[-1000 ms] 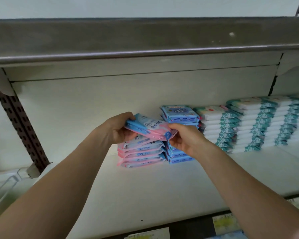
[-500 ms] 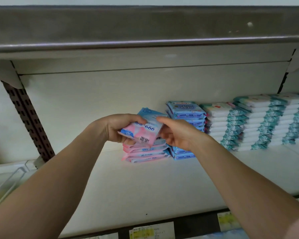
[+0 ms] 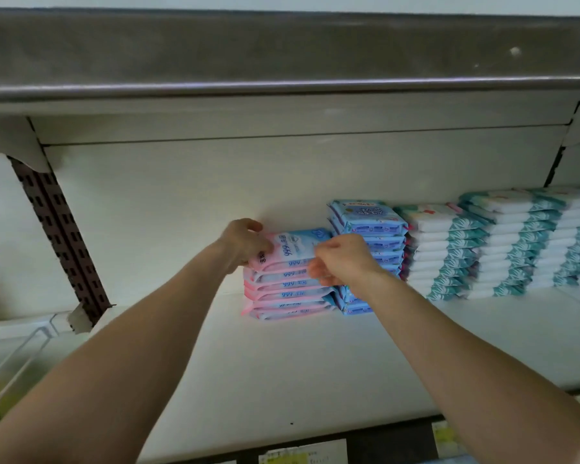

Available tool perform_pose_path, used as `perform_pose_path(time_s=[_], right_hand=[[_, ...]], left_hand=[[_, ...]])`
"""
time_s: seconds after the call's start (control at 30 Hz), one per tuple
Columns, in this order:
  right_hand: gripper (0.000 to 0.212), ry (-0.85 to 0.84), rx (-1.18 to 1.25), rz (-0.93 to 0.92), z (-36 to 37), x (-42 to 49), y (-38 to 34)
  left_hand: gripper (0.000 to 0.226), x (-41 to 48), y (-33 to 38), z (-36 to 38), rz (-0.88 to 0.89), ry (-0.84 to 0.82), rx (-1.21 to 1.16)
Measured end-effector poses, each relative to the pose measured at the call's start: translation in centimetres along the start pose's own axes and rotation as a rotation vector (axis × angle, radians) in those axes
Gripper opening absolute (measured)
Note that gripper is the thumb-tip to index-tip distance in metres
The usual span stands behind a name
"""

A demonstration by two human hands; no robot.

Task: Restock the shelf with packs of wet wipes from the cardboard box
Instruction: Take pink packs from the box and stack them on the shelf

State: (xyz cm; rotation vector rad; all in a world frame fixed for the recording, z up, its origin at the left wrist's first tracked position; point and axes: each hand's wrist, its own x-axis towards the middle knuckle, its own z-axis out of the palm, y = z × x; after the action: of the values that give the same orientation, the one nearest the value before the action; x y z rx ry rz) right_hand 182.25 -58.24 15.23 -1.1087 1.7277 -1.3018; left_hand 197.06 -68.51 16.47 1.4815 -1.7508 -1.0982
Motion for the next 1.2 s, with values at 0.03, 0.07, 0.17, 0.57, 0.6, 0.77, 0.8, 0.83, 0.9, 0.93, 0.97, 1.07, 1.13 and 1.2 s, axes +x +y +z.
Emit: perform_pose_path(time_s=[0.03,0.07,0.17,0.57,0.6,0.77,0.8,0.83,0.9,0.93,0.97,1.07,1.13,1.2], right_hand=[[0.018,0.063,-0.263,-0.131,0.0,0.0,0.4],[0.023,0.131,-0.546,-0.274,-0.1,-0.1,0.7],[0.029,0.219,-1.077,-0.542,-0.2,-0.3,1.1],[0.045,0.209,-1.355,-0.53,0.5,0.2,1.2],[0.044,0.213,-1.367,-0.536,0.4,0.3,1.2],[0.043,0.204,-1.404,-0.557,0.2,0.7,1.1],[0.043,0.196,-1.39,-0.562,0.1,0.8,1.0],[0.042,0.187,-1.37,-0.567,-0.1,0.8,0.9],[0.043,0.186,-1.34,-0.591,-0.5,0.7,0.9],[0.043,0.191,-1.34,-0.608,-0.7,0.6,1.0],[0.043,0.194,-1.347,-0.623,-0.8,0.6,1.1],[0.039,0.2,-1.355,-0.64,-0.8,0.8,1.3],[0.039,0.225,-1.357,-0.656,-0.8,1.0,1.3],[0.039,0.242,-1.362,-0.681,-0.9,1.1,1.5]], left_hand=[[0.047,0.2,0.0,0.4,0.047,0.047,0.117],[0.046,0.5,0.0,0.6,0.103,0.094,0.256],[0.037,0.7,0.2,1.2,0.257,0.156,0.625],[0.06,0.2,-0.5,3.2,0.487,-0.021,1.064],[0.061,0.3,-0.4,3.1,0.486,-0.046,1.06],[0.056,0.2,1.1,1.0,0.339,-0.256,0.669],[0.049,0.0,1.2,0.6,0.324,-0.241,0.61],[0.042,-0.2,1.2,0.3,0.32,-0.207,0.598],[0.038,-0.4,1.0,0.0,0.313,-0.161,0.624],[0.042,-0.5,0.8,0.1,0.303,-0.161,0.646],[0.047,-0.7,0.7,0.1,0.297,-0.164,0.673],[0.046,-0.9,0.7,0.3,0.317,-0.142,0.73],[0.043,-0.9,0.6,0.4,0.335,-0.12,0.76],[0.041,-0.9,0.5,0.6,0.345,-0.095,0.827]])
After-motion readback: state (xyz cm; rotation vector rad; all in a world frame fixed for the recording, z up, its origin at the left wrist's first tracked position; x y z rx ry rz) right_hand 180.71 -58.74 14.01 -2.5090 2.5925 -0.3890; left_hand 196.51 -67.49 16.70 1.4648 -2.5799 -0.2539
